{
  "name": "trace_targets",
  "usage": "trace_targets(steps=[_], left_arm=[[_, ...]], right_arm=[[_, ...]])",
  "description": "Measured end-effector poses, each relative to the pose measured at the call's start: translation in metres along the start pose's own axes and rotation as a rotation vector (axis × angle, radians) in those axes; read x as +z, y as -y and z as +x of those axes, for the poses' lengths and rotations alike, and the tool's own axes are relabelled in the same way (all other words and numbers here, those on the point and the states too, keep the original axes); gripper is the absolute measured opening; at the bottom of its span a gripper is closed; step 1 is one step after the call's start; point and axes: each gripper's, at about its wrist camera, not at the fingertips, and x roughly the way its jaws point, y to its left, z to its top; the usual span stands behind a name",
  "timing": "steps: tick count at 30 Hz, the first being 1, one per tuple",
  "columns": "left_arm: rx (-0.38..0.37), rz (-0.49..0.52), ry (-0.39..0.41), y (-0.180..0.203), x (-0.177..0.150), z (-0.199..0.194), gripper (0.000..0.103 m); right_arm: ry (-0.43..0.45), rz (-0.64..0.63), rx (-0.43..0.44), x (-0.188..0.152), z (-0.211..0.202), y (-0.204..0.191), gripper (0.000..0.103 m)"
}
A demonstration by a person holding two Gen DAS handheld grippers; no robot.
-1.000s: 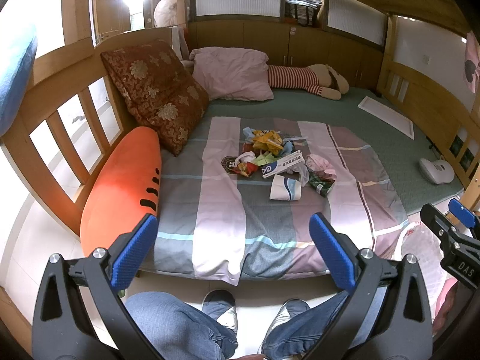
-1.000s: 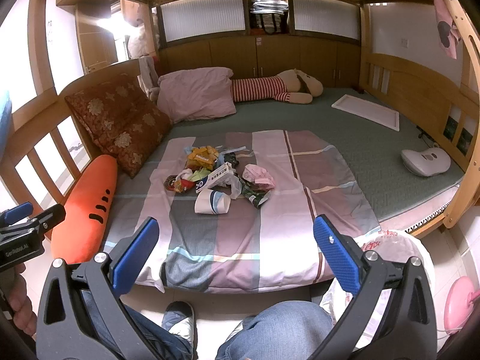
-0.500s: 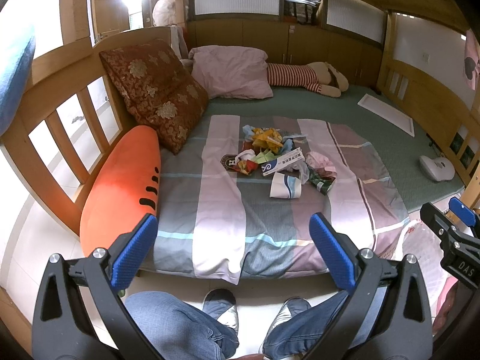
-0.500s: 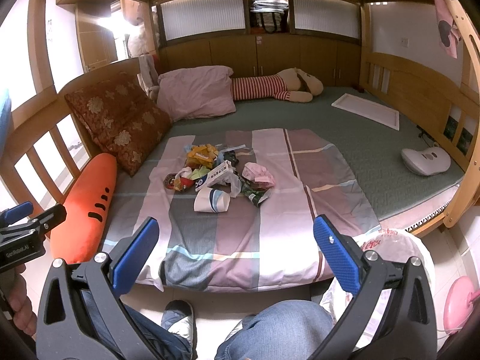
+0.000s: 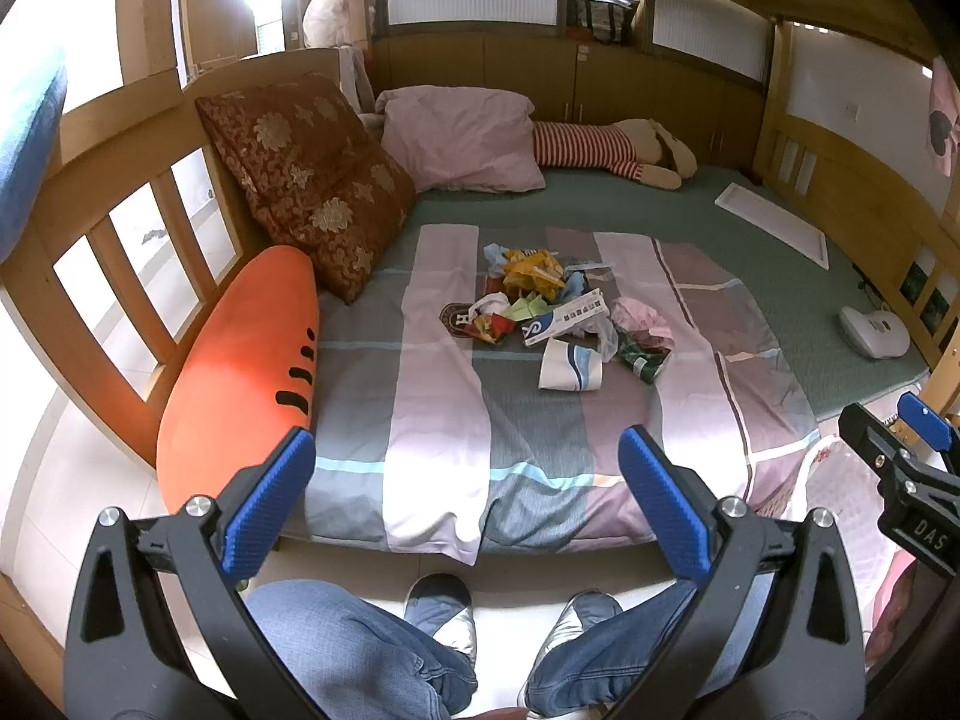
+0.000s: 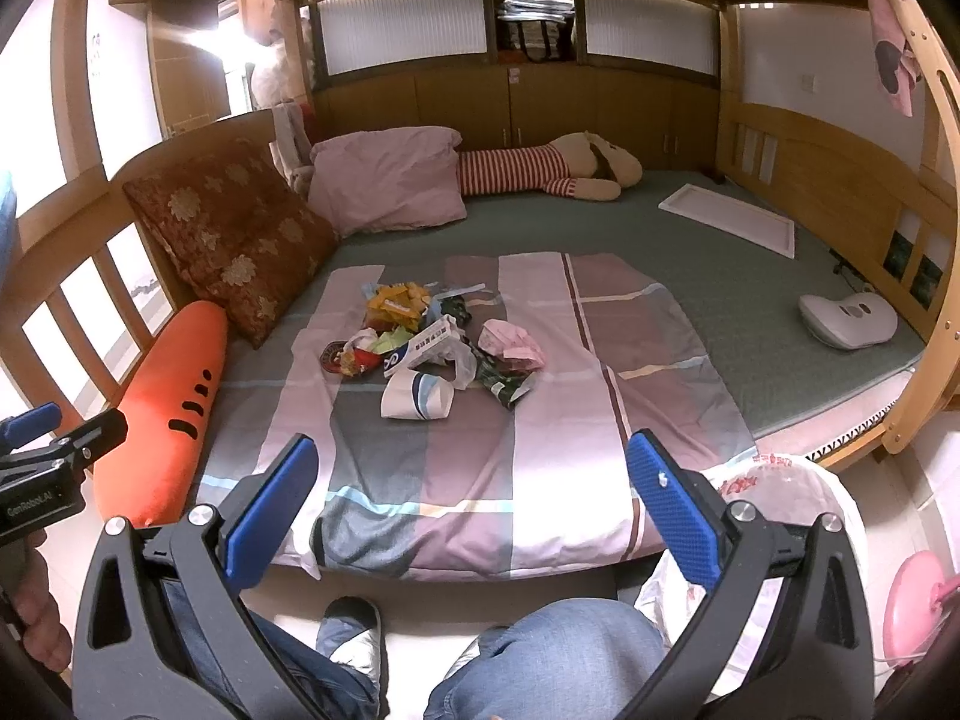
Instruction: Collect trash
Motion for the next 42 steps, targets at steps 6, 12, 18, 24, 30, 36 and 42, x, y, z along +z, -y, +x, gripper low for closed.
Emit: trace_targets(steps=[6,12,18,24,30,36,42], left_arm=[[0.002,0.004,-0.005,0.001,-0.002,0.002,0.1],[0.001,0.005,-0.011,0.004,-0.004,0.006,0.1],[-0.001,0.006,-0.016,0.003,-0.007,0.007,0.1],[-0.002,0.008,-0.023,0.003,-0.006,0.009,0.1],[0.002,0.016,-0.034,0.004,-0.009,0.013,0.1],[0.003,0.017,-0.037,0.004,-0.008,0.013,0.1],[0.004,0.018,-0.044,0.004,-0.009,0.016,0.1]], right_arm=[[-0.002,-0.001,0.0,0.001,0.0,-0.001,0.1],[-0.006,0.0,0.0,0.0,0.0,-0.001,0.1],[-0.013,-0.005,-0.002,-0.006,0.007,0.002,0.1],[-0.019,-0.002,-0.004,-0.006,0.007,0.001,0.1],[-0.025,-0.002,-0.003,-0.007,0.008,0.001,0.1],[-0.029,0.0,-0.003,-0.01,0.008,0.002,0.1],[-0.033,0.0,-0.003,-0.013,0.01,0.002,0.1]])
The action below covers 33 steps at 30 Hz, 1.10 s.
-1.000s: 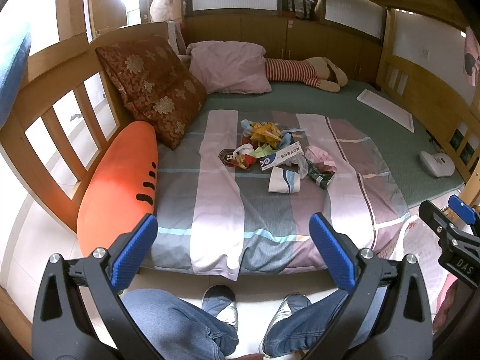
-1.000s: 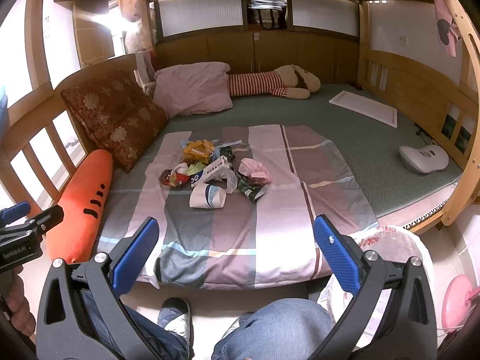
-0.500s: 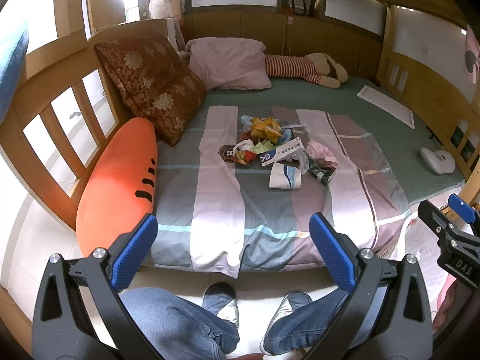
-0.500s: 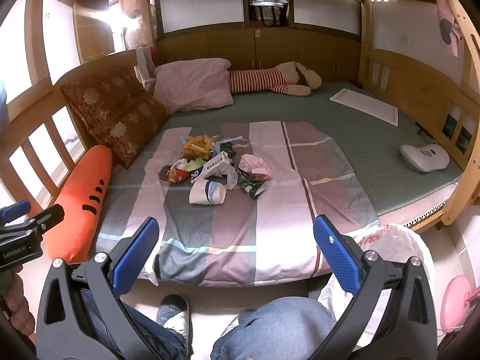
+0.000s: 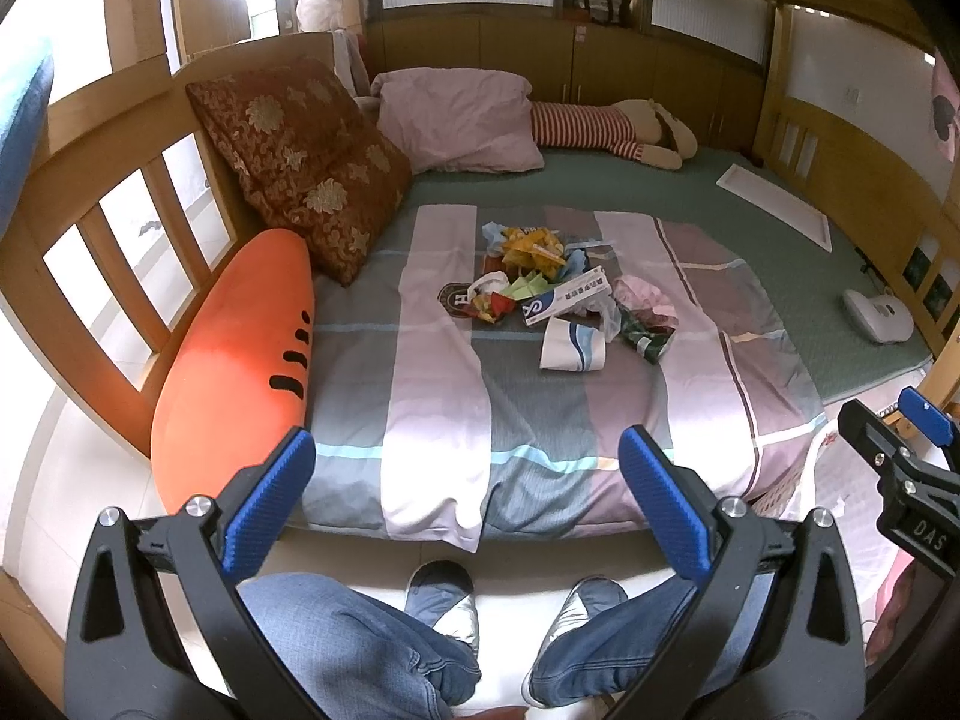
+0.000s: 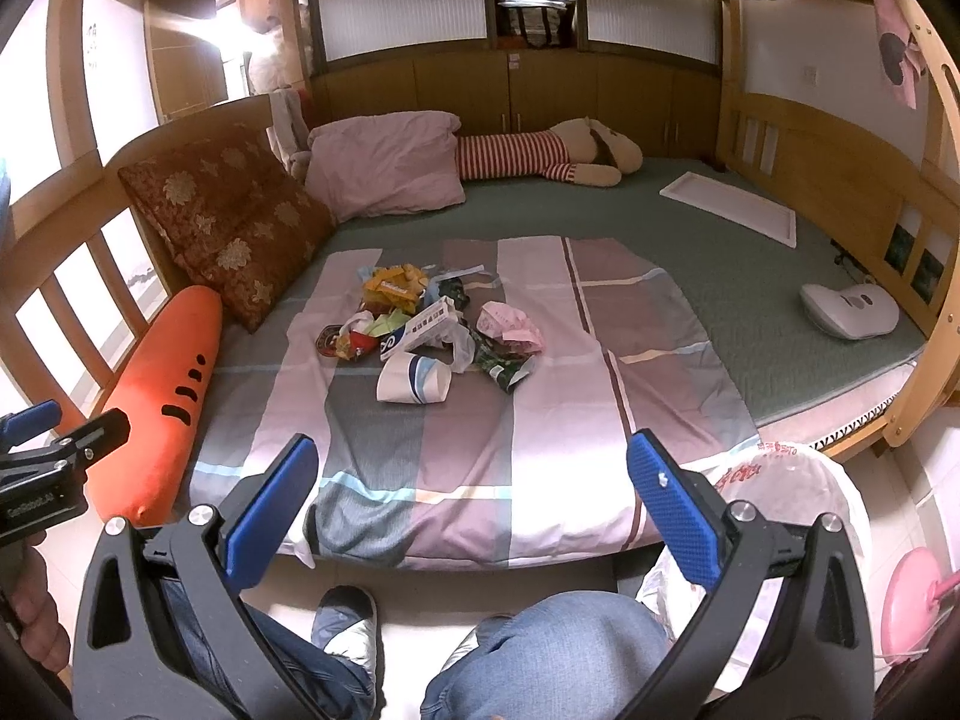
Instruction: Collect trash
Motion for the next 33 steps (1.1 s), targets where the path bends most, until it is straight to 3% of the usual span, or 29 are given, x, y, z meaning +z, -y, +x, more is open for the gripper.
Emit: trace_targets(steps=[5,10,15,17,18,20,22,24,29,31,33], left_arm=[[0.004,0.011,-0.029,0.001,0.0,0.011,0.1],[0.006,0.046,-0.064,0.007,0.001,0.033,0.1],[-0.065,0.073,-0.035,0.01,-0.001,0.056,0.1],[-0.093,0.073,-0.05,0.01,0.0,0.074,0.1],[-0.097,0.074,-0.072,0.012,0.003,0.086,0.1],[-0.122,0.073,-0.107,0.016,0.007,0.108,0.1],[-0.128,0.094,-0.135,0.019,0.012,0.129,0.1],[-0.106,0.108,-0.139,0.024,0.02,0.144,0.1],[-0.216,0.06,-0.057,0.02,0.053,0.164,0.1],[-0.198,0.058,-0.036,0.022,0.07,0.171,0.1],[-0.146,0.096,-0.022,0.032,0.092,0.185,0.1]], right_arm=[[-0.015,0.004,0.007,-0.002,0.012,0.001,0.1],[0.027,0.0,-0.012,-0.002,0.019,0.002,0.1],[0.195,-0.008,-0.024,0.002,0.021,-0.001,0.1],[0.348,-0.01,0.03,-0.01,0.027,0.002,0.1],[0.346,-0.026,0.044,-0.011,0.035,0.001,0.1],[0.163,-0.065,0.05,-0.006,0.079,-0.005,0.1],[0.048,-0.035,0.107,-0.001,0.114,-0.003,0.1],[0.04,-0.027,0.067,0.006,0.126,-0.005,0.1],[0.18,-0.01,-0.022,0.061,0.131,0.002,0.1],[0.245,0.005,-0.056,0.088,0.13,0.006,0.1],[0.294,0.022,-0.035,0.12,0.132,0.01,0.1]])
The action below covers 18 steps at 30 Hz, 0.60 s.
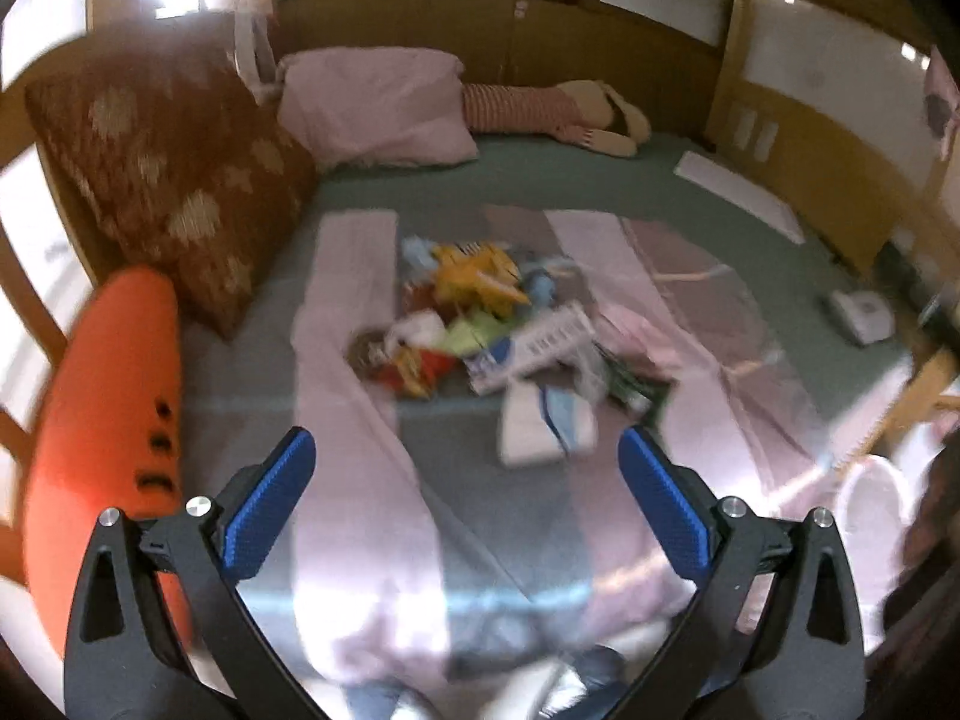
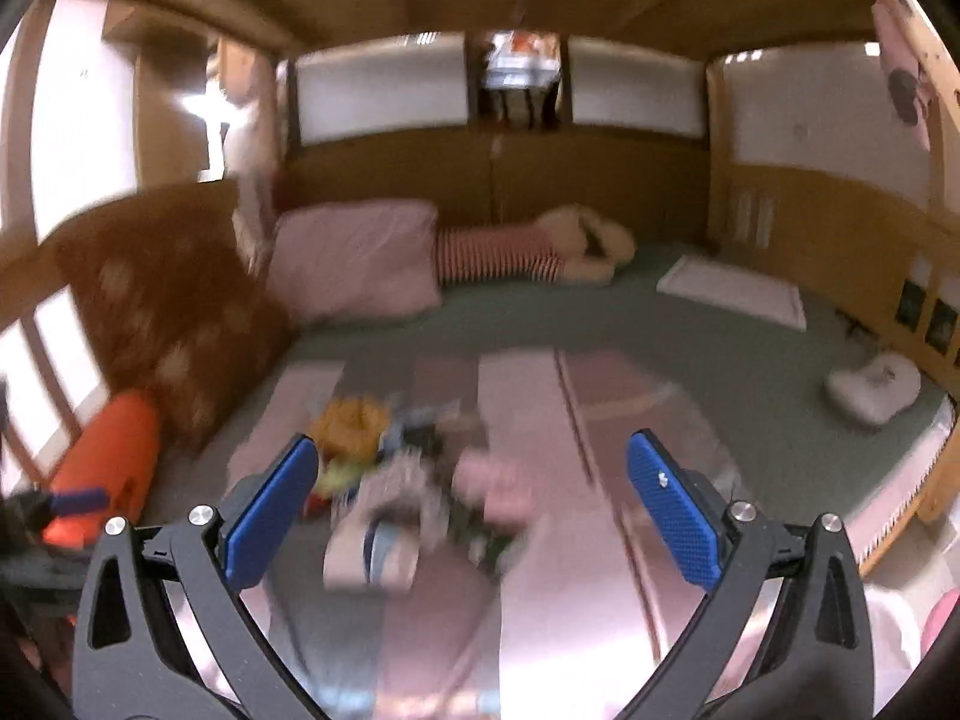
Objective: Collect trash
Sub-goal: 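Grasp the red snack wrapper with the left gripper while the right grasps the green paper crane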
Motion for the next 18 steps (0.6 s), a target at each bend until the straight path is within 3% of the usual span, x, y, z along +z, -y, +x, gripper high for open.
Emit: trace_targets(steps=[3,4,6,7,8,9,10,13,15,18], left_arm=[[-0.001,0.023,0.047,-0.001,0.03,0.014,0.1],[-0.009,0.006,0.071,-0.006,0.039,0.02,0.1],[-0.062,-0.05,0.181,-0.023,0.048,0.032,0.1],[-0.07,-0.073,0.217,-0.03,0.046,0.042,0.1],[-0.065,-0.098,0.21,-0.038,0.043,0.056,0.1],[-0.06,-0.135,0.146,-0.05,0.037,0.079,0.1],[-0.067,-0.156,0.09,-0.058,0.03,0.097,0.1],[-0.064,-0.174,-0.033,-0.067,0.018,0.135,0.1],[-0.03,-0.104,-0.082,-0.058,0.019,0.155,0.1],[0.03,-0.002,-0.153,-0.041,0.017,0.186,0.1]], right_arm=[[0.095,0.057,0.022,0.029,0.01,0.005,0.1],[0.169,0.099,0.053,0.036,0.014,0.008,0.1],[0.265,0.136,0.077,0.033,0.022,0.01,0.1],[0.273,0.145,0.086,0.02,0.039,0.009,0.1],[0.227,0.135,0.086,0.01,0.052,0.007,0.1],[0.159,0.122,0.085,-0.001,0.067,0.005,0.1],[0.013,0.099,0.088,-0.024,0.099,0.002,0.1],[-0.269,0.02,0.034,-0.061,0.154,-0.001,0.1],[-0.324,0.0,0.055,-0.063,0.17,-0.003,0.1],[-0.307,-0.006,0.019,-0.062,0.176,0.0,0.1]])
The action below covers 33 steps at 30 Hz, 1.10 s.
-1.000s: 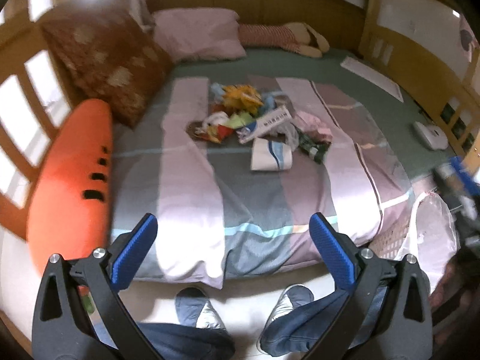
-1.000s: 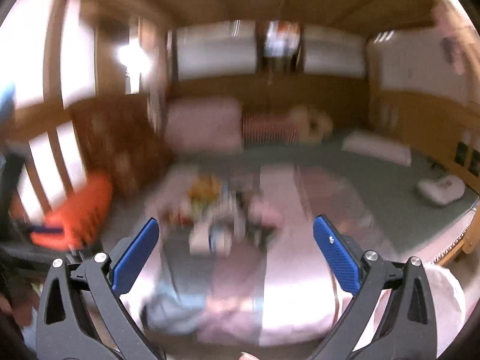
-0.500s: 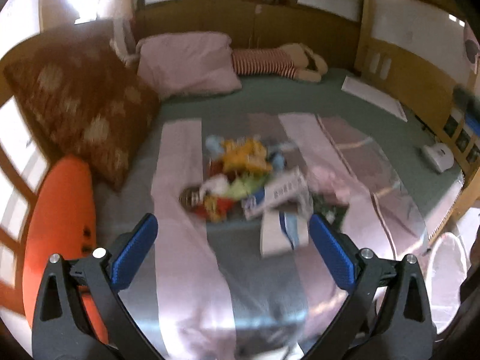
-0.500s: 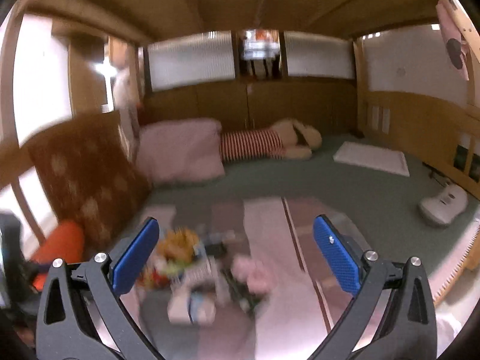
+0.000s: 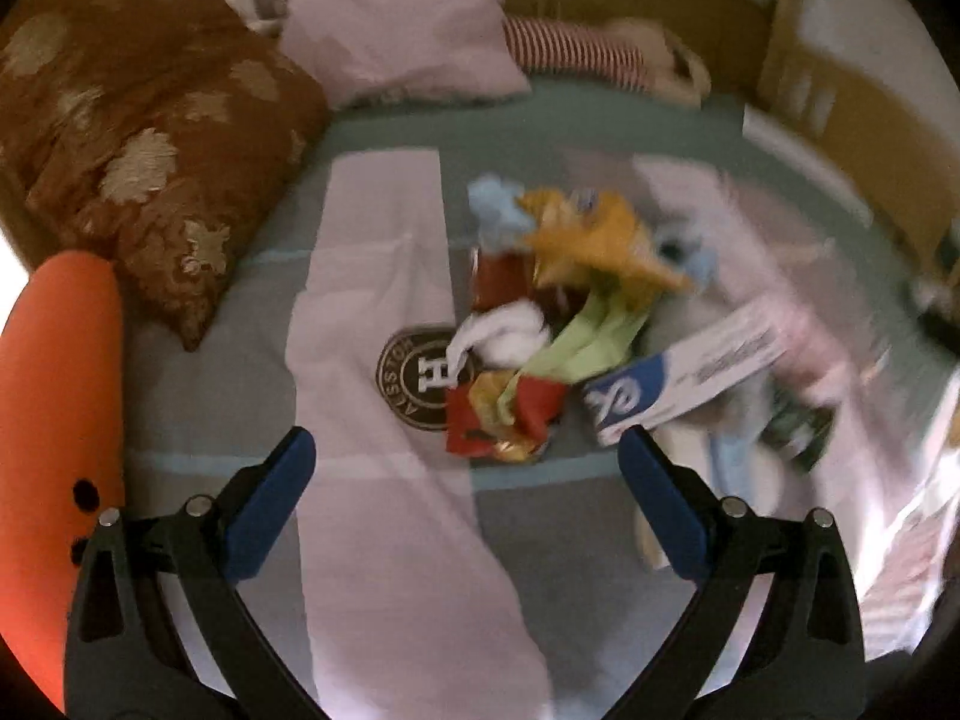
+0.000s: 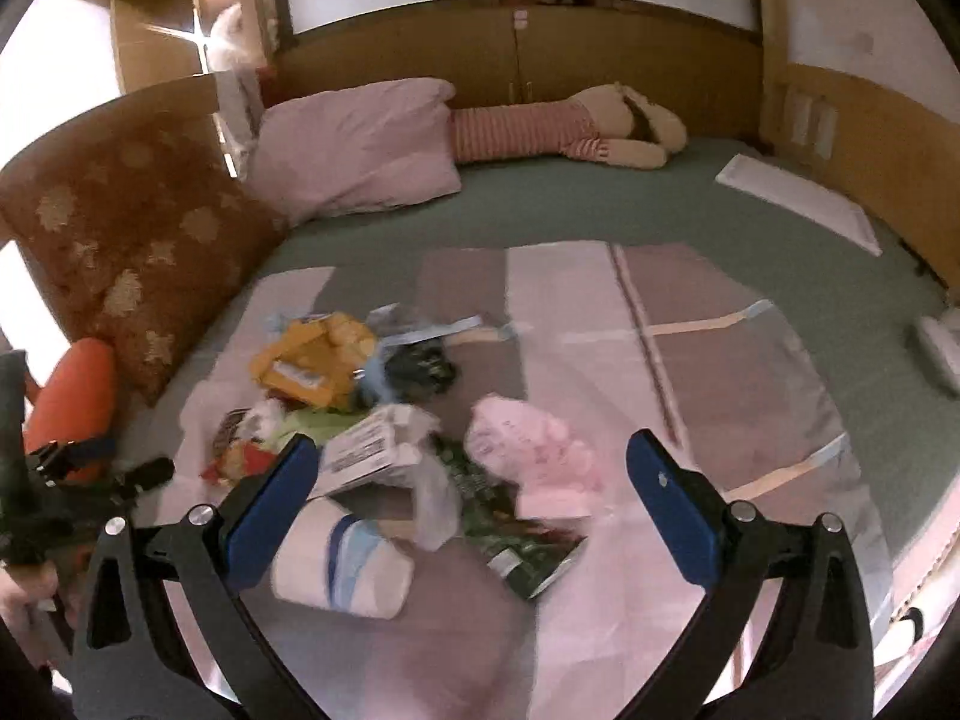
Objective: Collect trash
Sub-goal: 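Grasp the red snack wrapper with the left gripper while the right grasps the green paper crane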
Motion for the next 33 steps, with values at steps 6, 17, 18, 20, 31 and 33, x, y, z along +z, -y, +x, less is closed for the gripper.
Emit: trace_targets(steps=[6,17,18,20,31,33], left_arm=[[-0.107,-0.1,-0.117,-0.007,-0.004,0.065,0.086],[-0.176,-0.106,-0.004,0.0,0.016,0.033,0.014],[-0.175,-0.105,0.056,-0.001,0.02,0.007,0.014],[-0.185,-0.106,0.134,0.0,0.021,-0.031,0.014],[-0.264,-0.072,0.372,-0.001,-0.012,-0.155,0.014],[-0.256,-0.072,0.367,-0.003,-0.019,-0.157,0.014]], right_arm=[[-0.034,-0.032,-0.012,-0.005,0.01,0.01,0.1],[-0.1,-0.042,-0.068,-0.017,0.029,0.033,0.1],[-0.109,-0.041,-0.075,-0.018,0.033,0.036,0.1],[-0.122,-0.025,-0.081,-0.019,0.039,0.042,0.1],[-0.095,-0.077,0.054,-0.024,0.036,0.006,0.098],[-0.099,-0.097,0.081,-0.024,0.045,-0.011,0.098]])
